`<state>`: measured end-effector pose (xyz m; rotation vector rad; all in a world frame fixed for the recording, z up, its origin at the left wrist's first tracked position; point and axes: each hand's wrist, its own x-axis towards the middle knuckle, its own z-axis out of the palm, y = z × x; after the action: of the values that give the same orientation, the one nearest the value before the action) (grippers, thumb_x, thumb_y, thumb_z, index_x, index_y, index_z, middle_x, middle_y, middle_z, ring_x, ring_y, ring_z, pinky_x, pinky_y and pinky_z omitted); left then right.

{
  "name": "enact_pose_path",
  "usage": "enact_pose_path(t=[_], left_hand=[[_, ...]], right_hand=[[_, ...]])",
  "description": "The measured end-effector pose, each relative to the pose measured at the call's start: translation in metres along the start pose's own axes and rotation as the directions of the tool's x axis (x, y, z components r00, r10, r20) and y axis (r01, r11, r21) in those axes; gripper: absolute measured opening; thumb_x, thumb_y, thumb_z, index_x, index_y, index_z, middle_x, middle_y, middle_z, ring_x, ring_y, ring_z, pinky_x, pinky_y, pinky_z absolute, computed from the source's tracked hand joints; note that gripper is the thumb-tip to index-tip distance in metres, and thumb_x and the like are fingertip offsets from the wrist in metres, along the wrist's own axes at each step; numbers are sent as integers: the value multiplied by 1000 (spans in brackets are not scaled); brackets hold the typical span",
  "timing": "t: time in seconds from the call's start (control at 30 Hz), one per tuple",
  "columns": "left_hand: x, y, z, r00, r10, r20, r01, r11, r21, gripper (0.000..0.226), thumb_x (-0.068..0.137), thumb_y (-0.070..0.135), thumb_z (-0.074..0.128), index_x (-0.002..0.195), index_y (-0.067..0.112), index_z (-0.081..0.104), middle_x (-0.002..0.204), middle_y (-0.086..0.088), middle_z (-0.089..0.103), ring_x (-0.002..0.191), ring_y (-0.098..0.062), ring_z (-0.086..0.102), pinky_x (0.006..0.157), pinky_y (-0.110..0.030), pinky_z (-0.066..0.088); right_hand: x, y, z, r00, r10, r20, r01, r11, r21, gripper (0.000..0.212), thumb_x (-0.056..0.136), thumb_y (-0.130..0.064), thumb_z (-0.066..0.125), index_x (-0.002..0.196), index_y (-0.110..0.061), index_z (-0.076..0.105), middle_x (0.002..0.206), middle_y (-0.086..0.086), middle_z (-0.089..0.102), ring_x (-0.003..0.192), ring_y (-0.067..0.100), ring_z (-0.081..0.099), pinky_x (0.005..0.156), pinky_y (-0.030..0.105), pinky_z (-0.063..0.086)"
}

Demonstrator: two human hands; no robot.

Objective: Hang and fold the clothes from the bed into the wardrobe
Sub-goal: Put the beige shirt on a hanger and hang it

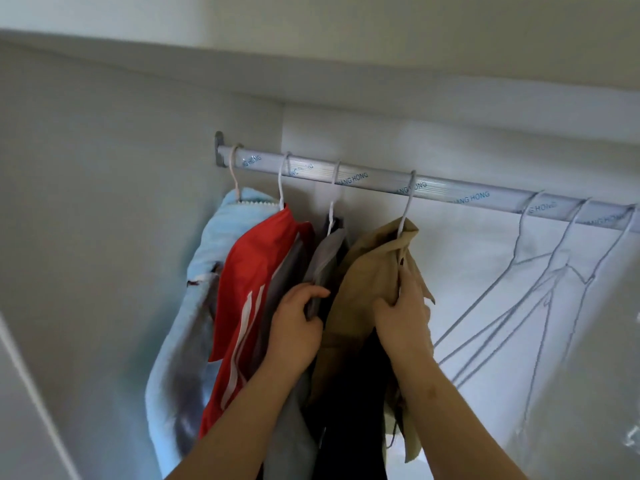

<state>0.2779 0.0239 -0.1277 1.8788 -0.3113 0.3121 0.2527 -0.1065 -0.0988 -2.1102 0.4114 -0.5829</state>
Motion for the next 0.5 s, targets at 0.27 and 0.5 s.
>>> enact_pose_path(t=[0.27, 0.5], left_hand=[[-22, -1, -4, 995, -66, 73, 77, 985, -157, 54, 76, -17, 44, 100, 29, 60, 104, 18, 52, 102, -1, 49, 92, -8, 37], [-43, -4, -22, 963, -209, 169, 244, 943, -227, 52, 81, -7, 43, 108, 34, 61, 109, 7, 62, 103, -13, 58, 92, -36, 49]], right_hand=[[-41, 17, 23, 989, -3, 149, -12, 995, 98, 85, 84, -10, 56, 146, -37, 6, 145, -4, 31, 110, 14, 50, 76, 19, 51], [-74, 28, 31, 969, 73, 235, -108, 984, 141, 88, 85, -5, 50, 146, -43, -2, 135, -4, 43, 85, 8, 57, 50, 9, 44]])
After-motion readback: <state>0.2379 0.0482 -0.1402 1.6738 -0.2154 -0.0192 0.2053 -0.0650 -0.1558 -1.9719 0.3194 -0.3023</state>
